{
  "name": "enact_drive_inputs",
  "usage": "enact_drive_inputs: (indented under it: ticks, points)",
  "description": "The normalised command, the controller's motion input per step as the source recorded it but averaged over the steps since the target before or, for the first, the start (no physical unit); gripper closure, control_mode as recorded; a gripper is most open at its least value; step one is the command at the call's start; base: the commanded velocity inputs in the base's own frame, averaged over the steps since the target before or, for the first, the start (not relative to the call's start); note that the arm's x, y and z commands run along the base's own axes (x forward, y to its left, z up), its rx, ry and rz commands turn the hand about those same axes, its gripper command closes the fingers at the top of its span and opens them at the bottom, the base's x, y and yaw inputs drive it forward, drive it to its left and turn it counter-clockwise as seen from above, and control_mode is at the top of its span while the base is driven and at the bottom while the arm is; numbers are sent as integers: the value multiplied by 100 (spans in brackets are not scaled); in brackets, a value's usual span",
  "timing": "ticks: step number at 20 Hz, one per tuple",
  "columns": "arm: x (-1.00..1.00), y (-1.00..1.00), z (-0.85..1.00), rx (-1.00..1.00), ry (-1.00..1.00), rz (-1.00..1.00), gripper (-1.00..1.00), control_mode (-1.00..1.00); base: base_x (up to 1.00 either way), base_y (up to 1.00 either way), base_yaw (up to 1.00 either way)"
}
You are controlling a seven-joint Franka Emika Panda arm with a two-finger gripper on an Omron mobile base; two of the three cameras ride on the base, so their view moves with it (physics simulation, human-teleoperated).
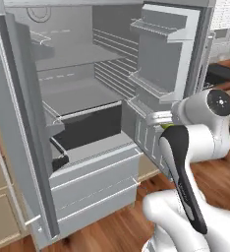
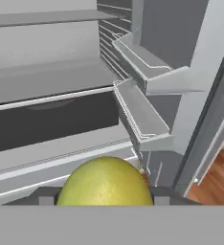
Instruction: Grab the garlic and lemon from the fridge, place them in the blender, close the lid, and turn on the blender to create a marinade.
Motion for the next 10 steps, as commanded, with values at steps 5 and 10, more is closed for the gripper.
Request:
enact_drive_inputs:
  ticks: [5, 10]
  points:
    - [0, 0, 0, 0, 0, 0, 100, 100, -8, -66, -62]
    - [0, 0, 0, 0, 0, 0, 100, 100, 6, -67, -65]
